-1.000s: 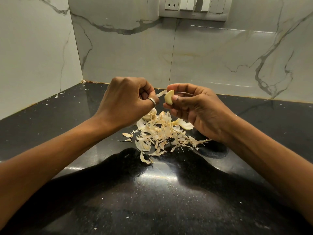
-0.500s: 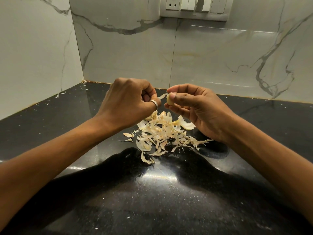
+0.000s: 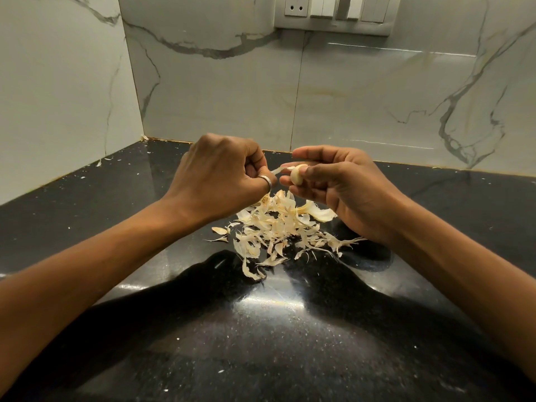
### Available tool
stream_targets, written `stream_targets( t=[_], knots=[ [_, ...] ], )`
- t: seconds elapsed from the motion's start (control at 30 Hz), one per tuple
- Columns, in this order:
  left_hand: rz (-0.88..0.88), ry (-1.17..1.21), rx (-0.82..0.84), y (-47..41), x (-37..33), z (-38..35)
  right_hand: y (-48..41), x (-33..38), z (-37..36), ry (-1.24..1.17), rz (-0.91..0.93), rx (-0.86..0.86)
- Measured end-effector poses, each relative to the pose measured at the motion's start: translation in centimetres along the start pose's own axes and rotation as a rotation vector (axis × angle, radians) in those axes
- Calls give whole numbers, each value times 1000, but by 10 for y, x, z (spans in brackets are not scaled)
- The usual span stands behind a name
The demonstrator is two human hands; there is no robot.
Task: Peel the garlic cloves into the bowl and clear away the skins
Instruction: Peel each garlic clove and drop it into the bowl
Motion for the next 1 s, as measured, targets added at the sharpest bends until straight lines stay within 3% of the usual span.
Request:
stream_targets(
  t=[0.43,0.77,1.0],
  knots=[
    [2,-130,53,3,-4,4,-1,4,1,7,34,-31],
    [-94,-74,-11,2,-8,6,1,5,0,-199,-95,56],
    [-129,-106,6,4,-9,3,2,6,0,-179,-109,61]
  ],
)
Point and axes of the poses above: each hand's wrist, its own y-axis away from the middle knuckle, its own z-axis out of the back of the hand, x = y × z, the point moved 2 cm from there along -y, towards the middle knuckle, and after that the axes turned 2 degrees about -z, right-handed, at the moved point
